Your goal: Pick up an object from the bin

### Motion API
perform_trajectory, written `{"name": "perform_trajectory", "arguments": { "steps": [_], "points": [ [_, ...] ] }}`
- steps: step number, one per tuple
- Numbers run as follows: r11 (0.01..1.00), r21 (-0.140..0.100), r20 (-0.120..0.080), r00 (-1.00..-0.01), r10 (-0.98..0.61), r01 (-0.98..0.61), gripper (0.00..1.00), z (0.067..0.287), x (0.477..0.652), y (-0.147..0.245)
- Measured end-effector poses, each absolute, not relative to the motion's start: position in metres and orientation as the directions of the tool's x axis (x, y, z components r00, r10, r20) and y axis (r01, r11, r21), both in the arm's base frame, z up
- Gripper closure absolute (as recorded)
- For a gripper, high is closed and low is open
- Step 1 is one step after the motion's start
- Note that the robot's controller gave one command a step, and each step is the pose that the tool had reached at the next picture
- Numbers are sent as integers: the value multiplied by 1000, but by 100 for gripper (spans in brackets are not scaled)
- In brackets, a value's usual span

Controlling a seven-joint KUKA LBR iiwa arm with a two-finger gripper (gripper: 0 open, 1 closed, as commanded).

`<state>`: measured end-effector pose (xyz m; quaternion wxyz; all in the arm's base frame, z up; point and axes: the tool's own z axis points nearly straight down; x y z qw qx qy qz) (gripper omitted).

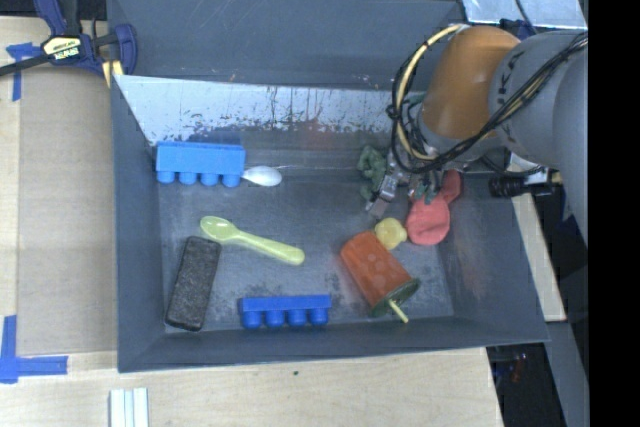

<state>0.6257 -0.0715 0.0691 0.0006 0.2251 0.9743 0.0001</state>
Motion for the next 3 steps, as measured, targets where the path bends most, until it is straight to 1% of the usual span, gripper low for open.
{"name": "perform_trajectory", "arguments": {
  "steps": [1, 2, 3],
  "points": [
    [899, 1, -2, -899, 437, 437, 100, 84, 625, -72],
    [900, -1, 4, -900, 436, 436, 100, 125, 623, -72],
    [901, -1, 2, -901, 435, 435, 100, 157, 624, -72]
  ]
}}
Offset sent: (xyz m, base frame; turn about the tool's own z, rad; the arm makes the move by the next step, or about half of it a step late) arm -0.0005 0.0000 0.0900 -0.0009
